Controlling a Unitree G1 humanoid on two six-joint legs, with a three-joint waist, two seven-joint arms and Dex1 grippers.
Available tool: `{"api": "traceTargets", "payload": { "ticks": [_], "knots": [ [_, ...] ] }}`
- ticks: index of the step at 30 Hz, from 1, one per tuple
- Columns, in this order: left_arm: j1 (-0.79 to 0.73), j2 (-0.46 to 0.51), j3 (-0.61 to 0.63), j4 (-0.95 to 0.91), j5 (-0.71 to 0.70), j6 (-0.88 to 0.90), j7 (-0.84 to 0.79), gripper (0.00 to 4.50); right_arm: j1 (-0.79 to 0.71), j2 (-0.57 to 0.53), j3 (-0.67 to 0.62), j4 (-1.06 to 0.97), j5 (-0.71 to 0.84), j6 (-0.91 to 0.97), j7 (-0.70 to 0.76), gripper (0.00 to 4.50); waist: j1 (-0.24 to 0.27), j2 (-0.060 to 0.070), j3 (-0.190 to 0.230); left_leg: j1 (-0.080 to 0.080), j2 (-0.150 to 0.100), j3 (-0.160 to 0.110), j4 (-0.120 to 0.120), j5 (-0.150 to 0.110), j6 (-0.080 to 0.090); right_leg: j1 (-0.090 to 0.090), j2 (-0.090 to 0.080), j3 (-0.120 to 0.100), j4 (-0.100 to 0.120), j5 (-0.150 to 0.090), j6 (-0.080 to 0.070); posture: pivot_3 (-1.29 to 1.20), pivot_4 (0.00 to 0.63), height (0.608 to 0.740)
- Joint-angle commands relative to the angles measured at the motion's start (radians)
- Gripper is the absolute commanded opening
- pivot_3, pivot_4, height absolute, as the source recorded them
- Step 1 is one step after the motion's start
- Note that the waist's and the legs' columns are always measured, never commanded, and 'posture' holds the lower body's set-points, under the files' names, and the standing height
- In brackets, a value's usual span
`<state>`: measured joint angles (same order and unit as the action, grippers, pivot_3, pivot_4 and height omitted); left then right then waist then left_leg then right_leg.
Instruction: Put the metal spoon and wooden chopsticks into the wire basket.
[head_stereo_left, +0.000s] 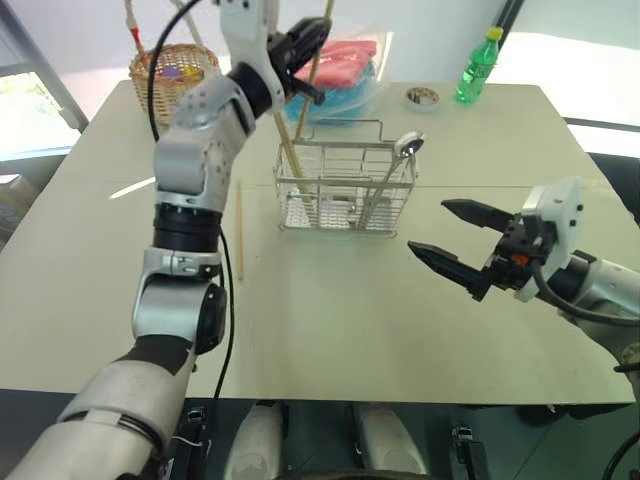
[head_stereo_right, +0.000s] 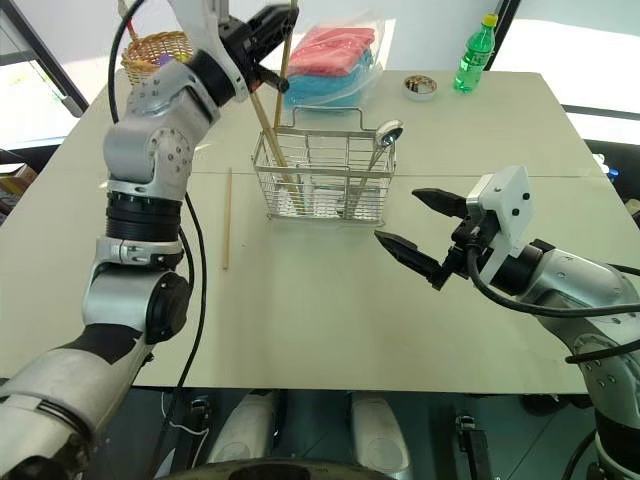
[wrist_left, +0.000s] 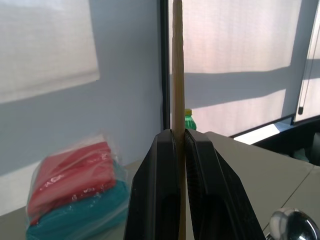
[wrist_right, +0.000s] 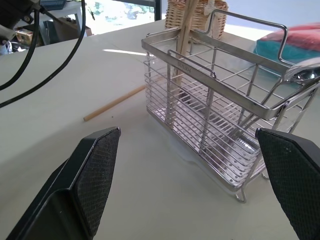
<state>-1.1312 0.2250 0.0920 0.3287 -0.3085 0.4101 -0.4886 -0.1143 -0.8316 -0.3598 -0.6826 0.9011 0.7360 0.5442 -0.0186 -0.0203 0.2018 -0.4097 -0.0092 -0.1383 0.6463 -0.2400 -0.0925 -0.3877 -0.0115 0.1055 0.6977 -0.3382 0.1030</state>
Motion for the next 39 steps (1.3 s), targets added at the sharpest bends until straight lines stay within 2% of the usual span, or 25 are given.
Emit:
{"api": "traceTargets", "payload": {
  "ticks": [1, 12, 15, 21, 22, 33, 36, 39],
  "knots": [
    [0.018, 0.004, -0.005, -0.051, 0.0, 0.007, 0.007, 0.05, -0.008, -0.011, -0.033, -0.034, 0.02, -0.002, -0.009, 4.5, 0.0, 0.0, 0.0, 0.0, 0.0, 0.0, 0.0, 0.0, 0.0, 0.0, 0.0, 0.0, 0.0, 0.0, 0.0, 0.0, 0.15, 0.74],
    [0.107, -0.035, 0.001, -0.071, -0.022, 0.025, 0.02, 0.05, -0.036, -0.024, -0.03, -0.024, 0.044, 0.016, -0.034, 4.5, 0.002, 0.0, 0.0, 0.0, 0.0, 0.0, 0.0, 0.0, 0.0, 0.0, 0.0, 0.0, 0.0, 0.0, 0.0, 0.0, 0.15, 0.74],
    [0.121, -0.045, 0.009, -0.081, -0.037, 0.036, 0.022, 1.15, -0.046, -0.025, -0.027, -0.019, 0.045, 0.02, -0.036, 4.5, 0.002, 0.0, 0.0, 0.0, 0.0, 0.0, 0.0, 0.0, 0.0, 0.0, 0.0, 0.0, 0.0, 0.0, 0.0, 0.0, 0.15, 0.74],
    [0.128, -0.041, 0.029, -0.137, -0.083, 0.091, 0.029, 4.24, -0.051, -0.029, -0.029, -0.011, 0.042, 0.021, -0.032, 4.5, 0.002, 0.0, 0.0, 0.0, 0.0, 0.0, 0.0, 0.0, 0.0, 0.0, 0.0, 0.0, 0.0, 0.0, 0.0, 0.0, 0.15, 0.74],
    [0.127, -0.037, 0.032, -0.15, -0.092, 0.106, 0.028, 4.43, -0.052, -0.03, -0.029, -0.009, 0.042, 0.021, -0.03, 4.5, 0.002, 0.0, 0.0, 0.0, 0.0, 0.0, 0.0, 0.0, 0.0, 0.0, 0.0, 0.0, 0.0, 0.0, 0.0, 0.0, 0.15, 0.74],
    [0.064, 0.094, 0.107, -0.289, -0.196, 0.268, 0.049, 4.43, -0.048, -0.025, -0.021, 0.003, 0.023, 0.01, -0.015, 4.5, 0.001, 0.0, 0.0, 0.0, 0.0, 0.0, 0.0, 0.0, 0.0, 0.0, 0.0, 0.0, 0.0, 0.0, 0.0, 0.0, 0.15, 0.74],
    [0.005, 0.2, 0.273, -0.271, -0.332, 0.398, 0.069, 4.43, -0.046, -0.012, -0.009, 0.011, 0.013, 0.002, -0.012, 4.5, -0.006, 0.0, 0.0, 0.0, 0.0, 0.0, 0.0, 0.0, 0.0, 0.0, 0.0, 0.0, 0.0, 0.0, 0.0, 0.0, 0.15, 0.74],
    [0.025, 0.235, 0.339, -0.213, -0.295, 0.422, 0.215, 4.43, -0.045, -0.001, 0.002, 0.011, 0.006, -0.004, -0.01, 4.5, -0.018, 0.0, 0.0, 0.0, 0.001, 0.0, -0.001, 0.0, 0.0, -0.001, 0.001, 0.0, 0.0, 0.0, 0.0, 0.0, 0.15, 0.74]
  ]
}}
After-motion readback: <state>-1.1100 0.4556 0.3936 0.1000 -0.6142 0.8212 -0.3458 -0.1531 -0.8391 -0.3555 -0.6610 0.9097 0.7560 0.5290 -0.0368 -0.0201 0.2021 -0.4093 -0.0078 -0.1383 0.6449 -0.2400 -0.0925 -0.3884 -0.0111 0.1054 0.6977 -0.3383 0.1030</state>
